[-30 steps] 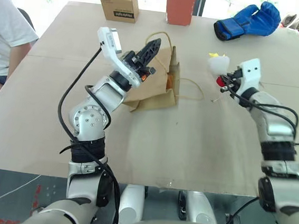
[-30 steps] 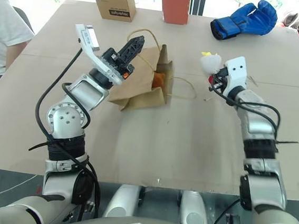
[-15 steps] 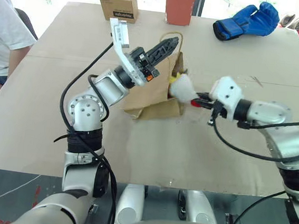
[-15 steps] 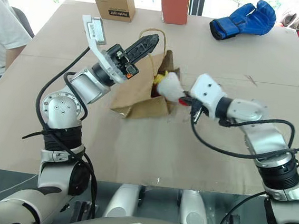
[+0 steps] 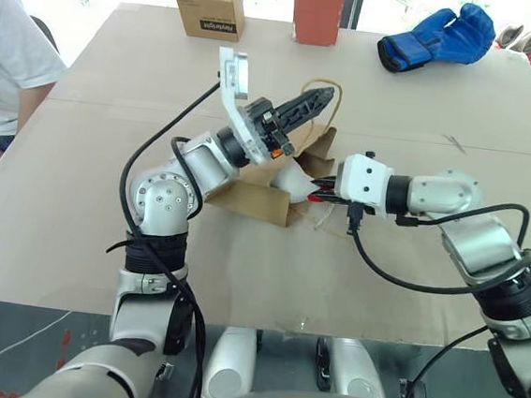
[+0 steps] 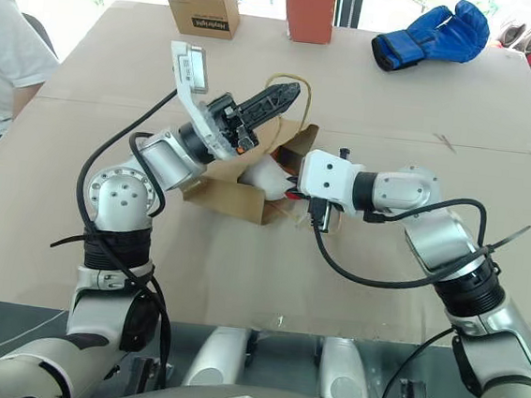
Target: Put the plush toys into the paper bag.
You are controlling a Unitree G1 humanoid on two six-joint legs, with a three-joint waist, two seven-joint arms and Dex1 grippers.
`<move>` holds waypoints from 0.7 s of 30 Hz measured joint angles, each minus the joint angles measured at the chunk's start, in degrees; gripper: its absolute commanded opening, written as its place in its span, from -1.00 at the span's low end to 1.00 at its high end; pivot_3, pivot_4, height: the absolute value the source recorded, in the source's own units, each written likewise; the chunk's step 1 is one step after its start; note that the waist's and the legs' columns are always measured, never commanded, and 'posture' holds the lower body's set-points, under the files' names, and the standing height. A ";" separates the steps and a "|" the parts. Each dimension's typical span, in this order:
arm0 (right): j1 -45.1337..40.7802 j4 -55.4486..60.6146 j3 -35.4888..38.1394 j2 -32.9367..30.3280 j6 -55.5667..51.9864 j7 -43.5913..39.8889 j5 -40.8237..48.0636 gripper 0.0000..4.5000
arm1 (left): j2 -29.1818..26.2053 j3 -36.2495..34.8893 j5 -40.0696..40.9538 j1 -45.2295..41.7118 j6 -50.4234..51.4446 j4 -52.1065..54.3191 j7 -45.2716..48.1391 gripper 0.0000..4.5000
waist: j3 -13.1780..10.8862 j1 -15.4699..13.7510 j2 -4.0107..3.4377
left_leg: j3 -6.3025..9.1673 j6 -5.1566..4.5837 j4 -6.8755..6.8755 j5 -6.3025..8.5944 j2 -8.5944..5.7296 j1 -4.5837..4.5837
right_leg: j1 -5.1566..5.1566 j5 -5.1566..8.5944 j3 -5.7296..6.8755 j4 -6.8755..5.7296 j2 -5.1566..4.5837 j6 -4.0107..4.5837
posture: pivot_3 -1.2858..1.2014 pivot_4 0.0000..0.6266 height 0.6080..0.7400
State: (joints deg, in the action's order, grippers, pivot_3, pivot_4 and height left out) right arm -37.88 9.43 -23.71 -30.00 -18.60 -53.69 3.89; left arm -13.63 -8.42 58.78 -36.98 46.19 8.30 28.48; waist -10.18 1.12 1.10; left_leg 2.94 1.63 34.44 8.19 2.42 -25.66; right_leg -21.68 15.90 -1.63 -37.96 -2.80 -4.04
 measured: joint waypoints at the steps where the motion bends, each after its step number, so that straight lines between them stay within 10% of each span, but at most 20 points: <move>1: -0.84 -1.86 -0.73 1.73 0.10 1.04 -1.19 -0.98 | 0.17 -0.04 0.24 0.20 0.26 0.43 -0.07 -1.00 | 0.00 0.03 0.00 | 0.00 0.00 0.00 0.00 0.00 0.02 | 0.00 0.00 0.00 -0.01 0.00 0.00 | 0.03 -0.52 1.00; 19: -3.96 -13.14 -2.66 10.88 -1.25 5.08 -7.90 -0.98 | 1.88 -2.30 6.59 1.99 3.24 2.23 -2.93 -1.00 | 0.00 0.05 0.01 | 0.14 0.10 -0.01 -0.06 -0.02 0.02 | 0.01 0.00 0.08 -0.06 0.01 0.00 | 0.03 -0.52 1.00; 21: -4.76 -15.81 -1.42 13.90 -0.95 5.49 -6.79 -0.72 | 2.28 -2.37 8.23 3.16 3.92 2.75 -4.12 -1.00 | 0.00 -0.03 0.02 | 0.14 0.10 -0.01 -0.06 -0.02 0.01 | 0.03 -0.01 0.08 -0.04 0.00 0.01 | 0.03 -0.52 1.00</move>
State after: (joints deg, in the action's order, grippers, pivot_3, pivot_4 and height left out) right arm -42.64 -6.38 -25.13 -16.10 -19.55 -48.20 -2.90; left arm -11.35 -10.79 67.02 -33.82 50.11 11.05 24.36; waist -10.18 1.09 1.11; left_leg 3.08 1.72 34.43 8.13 2.40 -25.65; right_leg -21.66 15.89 -1.55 -38.00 -2.80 -4.03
